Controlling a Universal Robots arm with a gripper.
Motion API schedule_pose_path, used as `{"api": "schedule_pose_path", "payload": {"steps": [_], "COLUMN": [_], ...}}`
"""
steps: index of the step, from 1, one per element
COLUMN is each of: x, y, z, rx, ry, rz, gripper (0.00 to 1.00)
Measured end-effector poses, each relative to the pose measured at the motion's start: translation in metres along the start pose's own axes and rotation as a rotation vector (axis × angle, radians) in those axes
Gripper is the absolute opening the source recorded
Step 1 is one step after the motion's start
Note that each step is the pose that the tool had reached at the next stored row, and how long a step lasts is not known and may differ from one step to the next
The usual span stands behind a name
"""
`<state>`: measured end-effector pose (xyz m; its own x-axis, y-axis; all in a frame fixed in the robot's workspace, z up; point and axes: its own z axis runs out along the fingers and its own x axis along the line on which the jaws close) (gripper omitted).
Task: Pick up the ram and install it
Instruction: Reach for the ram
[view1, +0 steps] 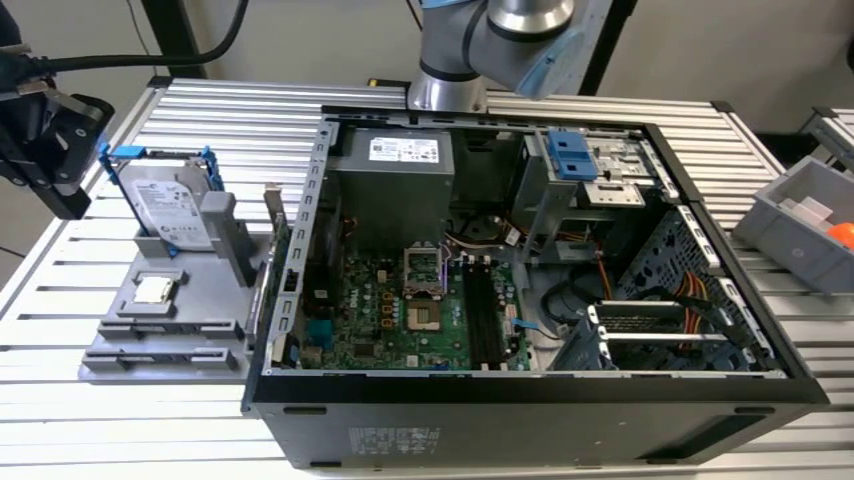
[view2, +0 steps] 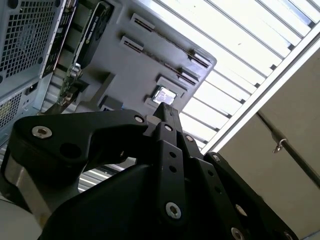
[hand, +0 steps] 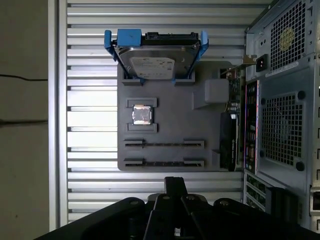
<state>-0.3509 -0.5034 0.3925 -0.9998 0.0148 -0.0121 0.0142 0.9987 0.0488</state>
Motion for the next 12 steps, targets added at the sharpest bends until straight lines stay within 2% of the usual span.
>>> {"api": "schedule_pose_path", "payload": {"steps": [6, 12], "x": [0.0000, 0.0000], "y": [0.0000, -0.0001], "z": [0.0000, 0.0000], "rx": [0.0000, -0.0006], "ry": [-0.0001, 0.0022], "rz": [-0.002, -0.048], "gripper": [0.00, 0.00]}}
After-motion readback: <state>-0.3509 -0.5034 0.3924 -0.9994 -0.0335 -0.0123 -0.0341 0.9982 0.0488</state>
